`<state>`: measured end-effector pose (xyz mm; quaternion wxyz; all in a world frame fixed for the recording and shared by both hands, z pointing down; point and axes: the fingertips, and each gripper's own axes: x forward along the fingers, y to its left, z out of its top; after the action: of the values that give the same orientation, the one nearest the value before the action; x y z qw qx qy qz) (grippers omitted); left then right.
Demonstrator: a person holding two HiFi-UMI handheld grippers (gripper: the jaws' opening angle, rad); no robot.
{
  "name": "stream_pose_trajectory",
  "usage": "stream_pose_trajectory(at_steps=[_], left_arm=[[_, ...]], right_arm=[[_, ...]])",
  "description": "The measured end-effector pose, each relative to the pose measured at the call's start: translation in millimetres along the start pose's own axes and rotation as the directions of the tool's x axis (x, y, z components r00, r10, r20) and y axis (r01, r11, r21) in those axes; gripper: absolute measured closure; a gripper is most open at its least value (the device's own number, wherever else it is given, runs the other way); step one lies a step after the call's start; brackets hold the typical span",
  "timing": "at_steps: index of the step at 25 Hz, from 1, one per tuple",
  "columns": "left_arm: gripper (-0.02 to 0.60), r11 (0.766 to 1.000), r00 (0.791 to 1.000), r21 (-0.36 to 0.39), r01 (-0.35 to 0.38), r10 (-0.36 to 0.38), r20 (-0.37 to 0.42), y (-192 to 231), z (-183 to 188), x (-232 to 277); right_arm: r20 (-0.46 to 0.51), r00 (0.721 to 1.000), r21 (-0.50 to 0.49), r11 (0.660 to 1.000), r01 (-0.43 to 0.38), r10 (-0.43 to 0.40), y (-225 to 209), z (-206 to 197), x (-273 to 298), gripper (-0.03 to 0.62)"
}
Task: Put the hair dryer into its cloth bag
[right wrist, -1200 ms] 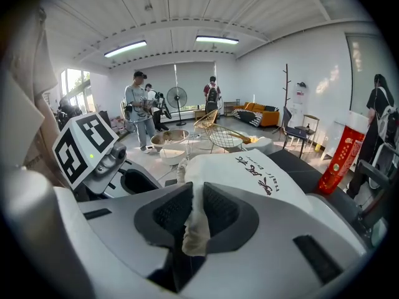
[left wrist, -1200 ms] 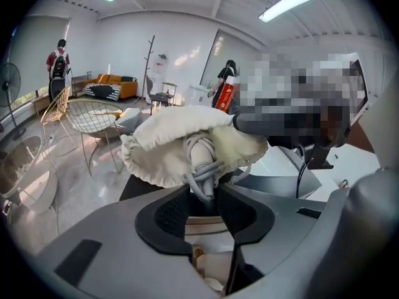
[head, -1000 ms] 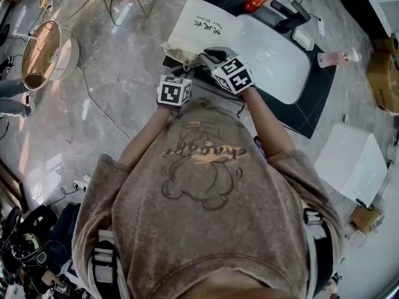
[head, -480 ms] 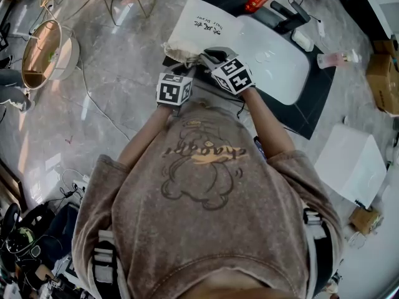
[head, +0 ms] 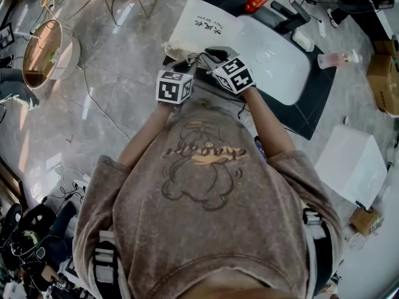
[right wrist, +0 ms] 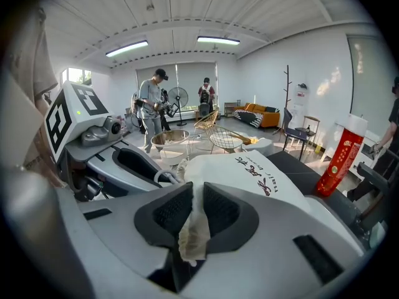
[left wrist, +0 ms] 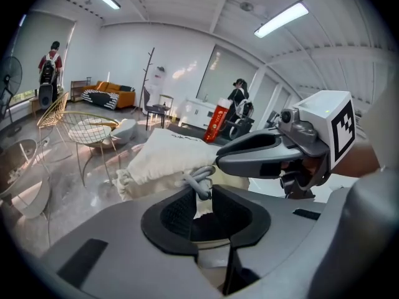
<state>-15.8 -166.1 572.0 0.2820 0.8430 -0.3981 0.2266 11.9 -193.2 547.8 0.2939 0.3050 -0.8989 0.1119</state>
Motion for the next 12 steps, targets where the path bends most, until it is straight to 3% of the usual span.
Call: stream_pose_trajectory(at_steps=[12], left_arm=[[0.491, 1.000, 1.000, -0.002, -0.008, 0.008, 0.002, 2, 0, 17]], right_arm=[[0.005, 1.000, -0.003, 1.000, -0.011, 0.011, 3, 4, -2, 0.536]])
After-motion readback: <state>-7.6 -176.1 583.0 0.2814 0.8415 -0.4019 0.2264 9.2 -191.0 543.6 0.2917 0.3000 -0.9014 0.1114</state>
